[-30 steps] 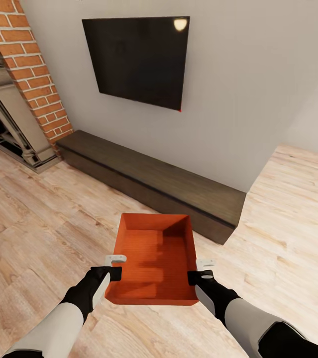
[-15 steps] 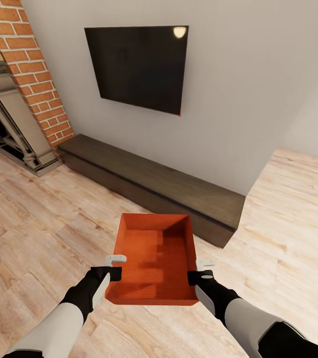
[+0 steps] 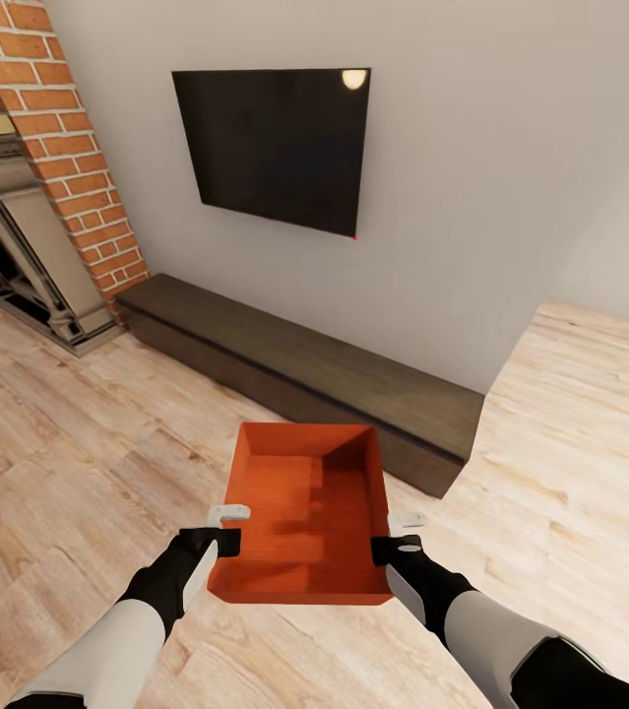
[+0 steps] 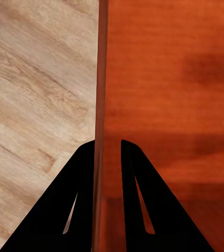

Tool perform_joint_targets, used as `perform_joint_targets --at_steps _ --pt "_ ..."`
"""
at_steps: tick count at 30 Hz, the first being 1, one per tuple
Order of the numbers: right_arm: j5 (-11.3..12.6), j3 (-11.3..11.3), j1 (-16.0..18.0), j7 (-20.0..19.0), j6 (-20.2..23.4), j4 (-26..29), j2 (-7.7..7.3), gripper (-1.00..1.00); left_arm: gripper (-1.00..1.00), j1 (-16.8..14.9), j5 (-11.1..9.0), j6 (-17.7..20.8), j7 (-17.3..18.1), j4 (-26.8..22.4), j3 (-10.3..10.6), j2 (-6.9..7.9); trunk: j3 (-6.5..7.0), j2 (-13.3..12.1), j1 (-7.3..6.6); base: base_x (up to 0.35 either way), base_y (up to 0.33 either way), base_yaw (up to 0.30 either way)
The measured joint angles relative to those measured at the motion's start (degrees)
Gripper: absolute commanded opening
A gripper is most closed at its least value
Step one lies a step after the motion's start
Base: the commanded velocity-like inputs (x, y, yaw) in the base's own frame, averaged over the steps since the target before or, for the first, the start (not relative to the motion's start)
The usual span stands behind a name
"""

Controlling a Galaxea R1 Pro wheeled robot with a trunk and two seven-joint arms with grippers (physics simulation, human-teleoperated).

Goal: Move the two storage containers from the living room to the garage. In the garage, place one container on the floor and stack the other container on top of it (either order is fine).

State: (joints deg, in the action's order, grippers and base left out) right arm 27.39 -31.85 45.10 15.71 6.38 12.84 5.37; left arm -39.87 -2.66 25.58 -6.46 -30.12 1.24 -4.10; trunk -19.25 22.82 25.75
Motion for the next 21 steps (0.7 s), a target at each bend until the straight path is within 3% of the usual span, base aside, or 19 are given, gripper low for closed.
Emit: perform_joint_targets --at_steps 21 --pt "0.0 0.0 0.0 0.0 0.0 0.0 0.0 -1.0 -1.0 0.0 0.0 0.0 0.0 0.0 0.0 0.0 1.9 0.0 0.0 0.0 0.0 0.0"
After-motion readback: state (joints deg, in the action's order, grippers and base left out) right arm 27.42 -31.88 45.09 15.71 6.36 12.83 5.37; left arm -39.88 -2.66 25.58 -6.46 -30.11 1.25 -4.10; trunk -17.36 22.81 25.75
